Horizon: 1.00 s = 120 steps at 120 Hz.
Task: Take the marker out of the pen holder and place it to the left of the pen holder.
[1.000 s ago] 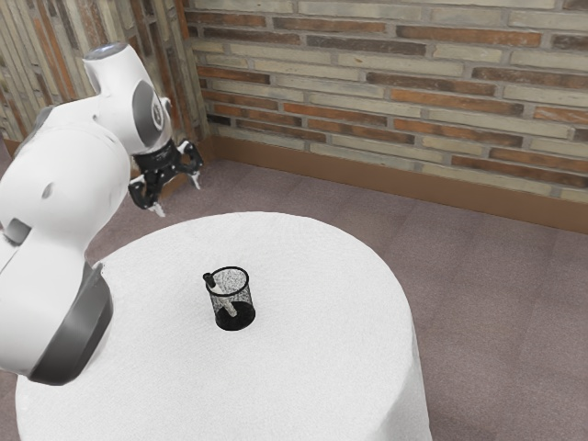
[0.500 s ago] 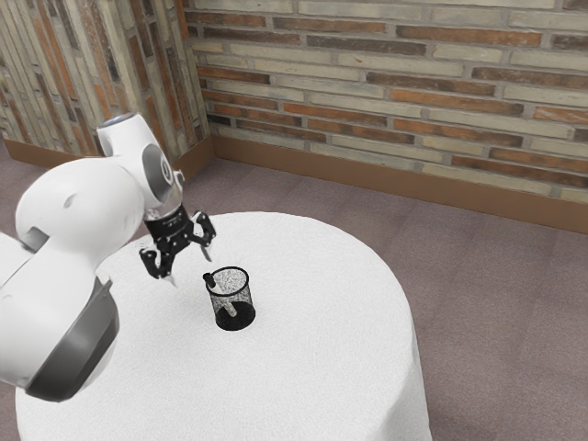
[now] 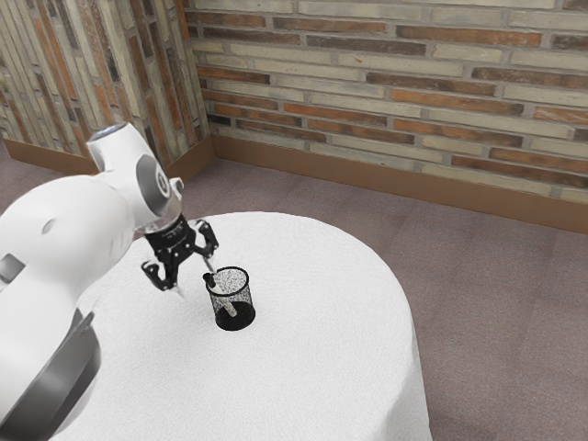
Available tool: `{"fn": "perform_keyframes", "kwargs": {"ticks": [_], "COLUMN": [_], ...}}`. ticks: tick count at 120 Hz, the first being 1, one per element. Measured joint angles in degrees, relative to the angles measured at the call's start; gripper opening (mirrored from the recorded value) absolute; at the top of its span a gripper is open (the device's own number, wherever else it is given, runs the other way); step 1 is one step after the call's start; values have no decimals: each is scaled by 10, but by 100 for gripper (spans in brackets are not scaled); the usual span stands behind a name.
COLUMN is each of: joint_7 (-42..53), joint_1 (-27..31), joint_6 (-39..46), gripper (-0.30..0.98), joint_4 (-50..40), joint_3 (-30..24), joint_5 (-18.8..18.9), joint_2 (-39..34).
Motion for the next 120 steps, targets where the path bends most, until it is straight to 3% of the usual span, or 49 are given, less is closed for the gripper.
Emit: {"fn": "perform_keyframes", "kwargs": {"ticks": [22,52,88,120], "joint_7": [2,-1,-5,-6], "joint_1": [-48,-78,-42,-20], "joint_6": [-1,-1,17,29], "gripper": [47,44,40,21], "joint_4": [-16,-20,-5,15], "joint_3": [32,36,10,-16], "joint_5": [0,-2,-9,-8], "joint_2": [-1,-3,-2,-2]}}
